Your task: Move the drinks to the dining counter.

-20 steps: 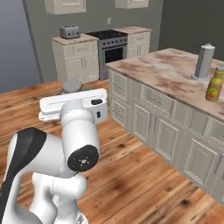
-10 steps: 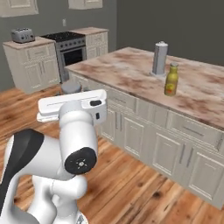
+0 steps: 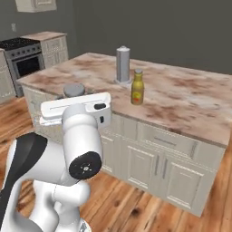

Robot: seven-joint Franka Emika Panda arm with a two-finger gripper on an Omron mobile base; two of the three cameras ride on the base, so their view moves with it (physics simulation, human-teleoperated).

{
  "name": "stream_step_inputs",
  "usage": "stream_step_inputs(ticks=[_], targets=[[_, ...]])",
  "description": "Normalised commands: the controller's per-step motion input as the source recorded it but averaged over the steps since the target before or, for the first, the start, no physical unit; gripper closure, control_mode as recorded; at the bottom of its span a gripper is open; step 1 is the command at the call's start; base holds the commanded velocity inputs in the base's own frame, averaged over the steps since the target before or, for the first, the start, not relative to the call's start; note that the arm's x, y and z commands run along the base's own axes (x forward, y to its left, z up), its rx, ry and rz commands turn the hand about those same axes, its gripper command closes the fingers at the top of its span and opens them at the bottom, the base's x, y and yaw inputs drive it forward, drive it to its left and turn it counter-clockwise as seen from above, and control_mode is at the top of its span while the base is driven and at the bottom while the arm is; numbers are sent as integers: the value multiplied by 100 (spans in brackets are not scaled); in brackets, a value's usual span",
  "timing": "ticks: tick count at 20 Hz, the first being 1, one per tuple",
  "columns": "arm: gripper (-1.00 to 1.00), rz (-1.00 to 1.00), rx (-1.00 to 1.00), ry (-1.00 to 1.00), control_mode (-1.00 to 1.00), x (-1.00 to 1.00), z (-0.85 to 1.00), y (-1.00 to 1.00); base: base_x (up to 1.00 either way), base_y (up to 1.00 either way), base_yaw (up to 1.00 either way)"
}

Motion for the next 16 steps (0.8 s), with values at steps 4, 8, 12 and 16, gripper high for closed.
stream_step_inputs(ticks=[4, 8, 12, 16], targets=[[100, 0, 0, 0, 100, 0, 0, 0, 80, 0, -48], [100, 0, 0, 0, 100, 0, 0, 0, 73, -2, -47], [100, 0, 0, 0, 100, 0, 0, 0, 99, 10, -46], [100, 0, 0, 0, 100, 0, 0, 0, 100, 44, -27]])
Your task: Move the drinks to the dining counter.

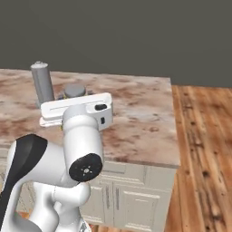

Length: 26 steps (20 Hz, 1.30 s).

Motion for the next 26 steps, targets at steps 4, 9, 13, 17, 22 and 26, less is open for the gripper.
stream_step_inputs(ticks=[4, 9, 13, 17, 22, 26], targets=[[100, 0, 0, 0, 100, 0, 0, 0, 100, 58, -19], [100, 0, 0, 0, 100, 0, 0, 0, 99, 67, -15], [100, 0, 0, 0, 100, 0, 0, 0, 92, 25, -4], [100, 0, 0, 0, 100, 0, 0, 0, 87, 8, 1], [100, 0, 0, 0, 100, 0, 0, 0, 76, 0, 18], [100, 0, 0, 0, 100, 0, 0, 0, 58, 0, 26]])
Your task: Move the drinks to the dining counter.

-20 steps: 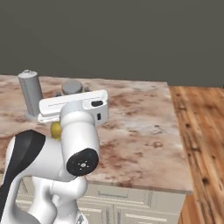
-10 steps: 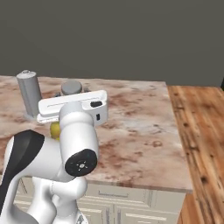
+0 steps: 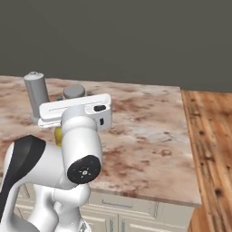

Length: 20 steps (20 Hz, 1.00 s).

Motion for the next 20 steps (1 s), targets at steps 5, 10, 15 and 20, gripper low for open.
stream_step_inputs(ticks=[5, 10, 15, 20], targets=[[100, 0, 0, 0, 100, 0, 0, 0, 57, 0, 27], [100, 8, 0, 0, -100, 18, 0, 0, 30, 0, 13], [100, 8, 0, 3, -100, 47, 0, 0, 0, 0, 0], [100, 5, 0, 1, -100, 34, -13, 0, 0, 0, 0]])
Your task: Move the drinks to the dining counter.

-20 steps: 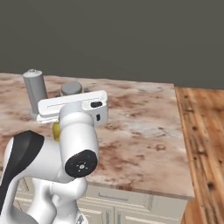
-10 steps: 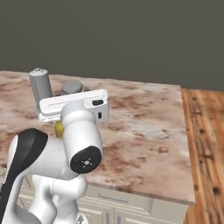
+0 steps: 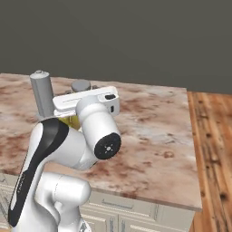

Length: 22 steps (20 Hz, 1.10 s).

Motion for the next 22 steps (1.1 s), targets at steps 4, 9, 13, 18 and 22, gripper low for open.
stream_step_inputs(ticks=[4, 9, 13, 18, 22], targets=[[100, 3, 0, -3, -100, 24, -28, 5, 0, 0, 0], [100, 1, -1, 0, -100, 38, -29, 14, 0, 0, 0], [100, 0, -3, 0, -100, 45, -12, 16, 0, 0, 0], [100, 0, -2, 0, -100, 29, -1, 0, 0, 0, 0], [100, 0, -5, 6, -100, 31, -16, 0, 0, 0, 0]])
